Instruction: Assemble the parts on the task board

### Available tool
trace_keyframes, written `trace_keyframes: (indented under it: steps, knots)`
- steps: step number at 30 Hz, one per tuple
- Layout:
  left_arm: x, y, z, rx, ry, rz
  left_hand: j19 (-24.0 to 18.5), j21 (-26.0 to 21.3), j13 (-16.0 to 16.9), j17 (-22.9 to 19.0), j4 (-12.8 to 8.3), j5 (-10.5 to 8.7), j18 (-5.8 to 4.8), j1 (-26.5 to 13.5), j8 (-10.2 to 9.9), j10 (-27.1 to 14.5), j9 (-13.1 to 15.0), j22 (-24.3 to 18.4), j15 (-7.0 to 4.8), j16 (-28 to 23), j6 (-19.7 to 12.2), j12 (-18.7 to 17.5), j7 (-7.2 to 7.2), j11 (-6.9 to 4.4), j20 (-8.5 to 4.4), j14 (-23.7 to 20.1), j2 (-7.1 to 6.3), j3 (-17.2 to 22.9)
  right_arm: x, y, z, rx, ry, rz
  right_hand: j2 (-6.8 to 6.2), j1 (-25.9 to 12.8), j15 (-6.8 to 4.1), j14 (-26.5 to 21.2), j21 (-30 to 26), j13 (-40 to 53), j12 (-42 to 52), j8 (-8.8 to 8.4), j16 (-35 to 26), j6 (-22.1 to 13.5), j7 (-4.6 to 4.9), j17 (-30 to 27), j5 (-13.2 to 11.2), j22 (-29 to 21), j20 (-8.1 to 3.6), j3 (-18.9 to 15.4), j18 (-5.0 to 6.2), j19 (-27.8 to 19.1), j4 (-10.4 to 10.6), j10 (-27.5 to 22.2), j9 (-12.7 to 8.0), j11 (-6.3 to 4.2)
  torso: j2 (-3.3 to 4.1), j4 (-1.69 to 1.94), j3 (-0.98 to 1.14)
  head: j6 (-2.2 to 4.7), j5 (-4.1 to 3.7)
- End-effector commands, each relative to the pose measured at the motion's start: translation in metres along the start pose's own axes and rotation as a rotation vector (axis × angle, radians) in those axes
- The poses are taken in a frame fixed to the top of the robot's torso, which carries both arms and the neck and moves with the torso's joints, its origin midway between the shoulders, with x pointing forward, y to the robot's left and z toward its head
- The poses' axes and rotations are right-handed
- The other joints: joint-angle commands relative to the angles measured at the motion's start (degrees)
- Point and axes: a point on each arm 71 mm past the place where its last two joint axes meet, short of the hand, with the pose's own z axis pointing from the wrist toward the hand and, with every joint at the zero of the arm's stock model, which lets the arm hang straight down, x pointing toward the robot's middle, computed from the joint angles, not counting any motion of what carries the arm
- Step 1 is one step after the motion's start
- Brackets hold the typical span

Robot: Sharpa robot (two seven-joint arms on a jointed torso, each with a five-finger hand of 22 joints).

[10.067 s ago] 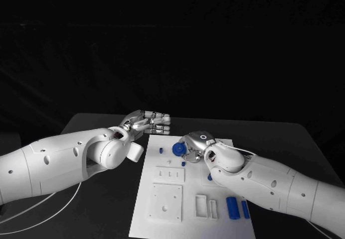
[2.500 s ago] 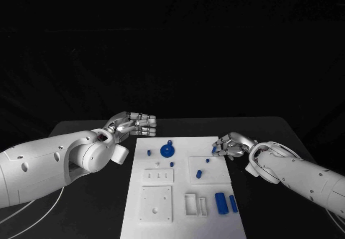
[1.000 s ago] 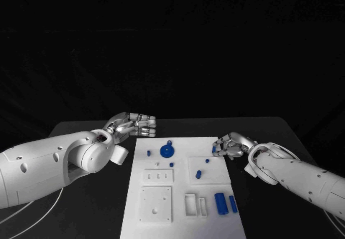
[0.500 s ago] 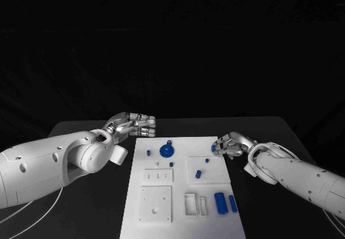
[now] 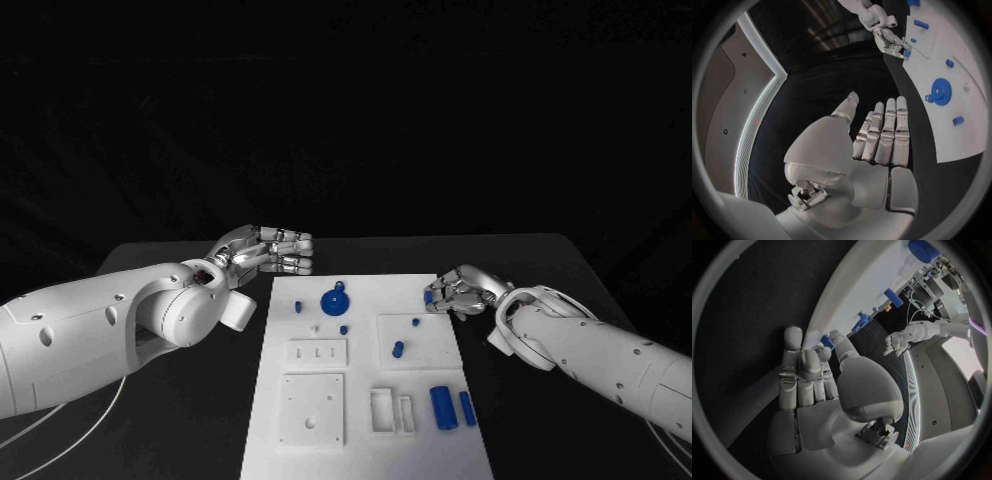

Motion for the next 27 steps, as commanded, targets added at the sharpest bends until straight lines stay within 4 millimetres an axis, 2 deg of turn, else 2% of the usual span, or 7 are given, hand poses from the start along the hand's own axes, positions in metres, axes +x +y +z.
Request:
trace_keyframes:
  steps: [1,7,13,18,24,25,27]
  knots:
    - [0.0023,-0.0008,0.0002,0.006,0.023,0.001,-0.22,-0.04,0.08,0.04,-0.28,0.20,-0.41,0.38,-0.18,-0.57,-0.06,-0.01,0.13,0.16,-0.75,0.04,0.02,0.09,0.06,-0.09,0.07,0.03,0.0062,-0.0018,-0.0008,0.007,0.036,0.005,-0.62,0.01,0.05,0.19,-0.07,-0.12,-0.23,0.15,-0.13,-0.77,0.15,-0.13,-0.33,0.98,0.12,-0.68,0.37,2.01,0.13,-0.24,0.04,0.03,-0.01,-0.01,0.03,0.01,0.03]
    - [0.0024,-0.0007,0.0003,0.005,0.024,0.000,-0.20,-0.02,0.08,0.05,-0.26,0.18,-0.40,0.35,-0.17,-0.70,-0.06,0.00,0.13,0.18,-0.92,0.05,0.04,0.13,0.06,-0.07,0.07,0.00,0.0063,-0.0024,-0.0006,0.009,0.038,0.006,-0.34,0.55,0.06,0.23,0.00,-0.05,-0.11,0.15,-0.06,-0.70,0.13,-0.10,-0.37,1.05,0.16,-1.14,0.43,2.05,0.42,-0.22,0.05,0.01,0.01,0.02,0.04,-0.02,0.00]
    - [0.0024,-0.0006,0.0004,0.004,0.025,0.000,-0.20,-0.02,0.08,0.05,-0.26,0.18,-0.40,0.35,-0.17,-0.70,-0.06,0.00,0.13,0.18,-0.92,0.05,0.04,0.13,0.06,-0.07,0.07,0.00,0.0064,-0.0026,-0.0005,0.009,0.038,0.006,0.48,0.84,-0.02,0.27,0.26,0.03,-0.03,0.10,0.05,0.27,-0.03,-0.03,-1.09,1.20,0.09,-0.02,0.41,2.07,-0.15,-0.16,0.02,-0.10,0.00,-0.02,0.04,-0.04,-0.02]
    - [0.0027,-0.0005,0.0005,0.003,0.027,0.000,-0.18,-0.01,0.08,0.05,-0.17,0.19,-0.39,0.32,-0.15,-0.68,-0.06,0.00,0.12,0.21,-0.89,0.07,0.03,0.12,0.06,-0.03,0.14,-0.03,0.0064,-0.0023,-0.0003,0.007,0.036,0.006,1.54,1.14,-0.19,0.34,0.60,0.28,0.23,0.13,0.17,2.14,-0.42,0.08,-4.80,1.34,-0.04,2.95,0.27,2.07,-0.68,-0.03,0.08,-0.36,-0.01,-0.04,0.04,-0.04,-0.02]
    - [0.0026,-0.0005,0.0004,0.002,0.027,0.000,-0.18,-0.01,0.08,0.05,-0.17,0.19,-0.39,0.32,-0.15,-0.68,-0.06,0.00,0.12,0.21,-0.89,0.07,0.03,0.12,0.06,-0.03,0.14,-0.03,0.0060,-0.0026,-0.0002,0.006,0.030,0.005,1.79,1.07,-0.44,0.47,1.13,0.63,0.53,0.14,0.39,4.61,-1.05,0.30,-7.48,1.48,-0.32,6.55,-0.03,2.13,-0.67,0.23,0.13,-0.73,-0.01,0.00,0.03,-0.10,-0.07]
    - [0.0026,-0.0005,0.0004,0.002,0.027,0.000,-0.18,-0.01,0.08,0.05,-0.17,0.19,-0.39,0.32,-0.15,-0.68,-0.06,0.00,0.12,0.21,-0.89,0.07,0.03,0.12,0.06,-0.03,0.14,-0.03,0.0059,-0.0026,-0.0001,0.006,0.028,0.004,1.32,0.55,-0.51,0.51,1.28,0.73,0.54,0.11,0.40,4.87,-1.11,0.37,-7.81,1.49,-0.45,8.19,-0.20,2.13,-0.52,0.32,0.07,-0.79,0.00,-0.01,0.02,-0.15,-0.08]
    - [0.0026,-0.0004,0.0004,0.002,0.027,0.000,-0.18,-0.01,0.08,0.05,-0.17,0.19,-0.39,0.32,-0.15,-0.68,-0.06,0.00,0.12,0.21,-0.89,0.07,0.03,0.12,0.06,-0.03,0.14,-0.03,0.0059,-0.0025,0.0001,0.006,0.025,0.004,1.36,0.40,-0.56,0.55,1.48,0.87,0.64,0.15,0.44,5.55,-1.30,0.44,-8.16,1.52,-0.48,9.12,-0.25,2.14,-0.44,0.43,0.15,-0.88,0.01,-0.01,0.02,-0.14,-0.06]
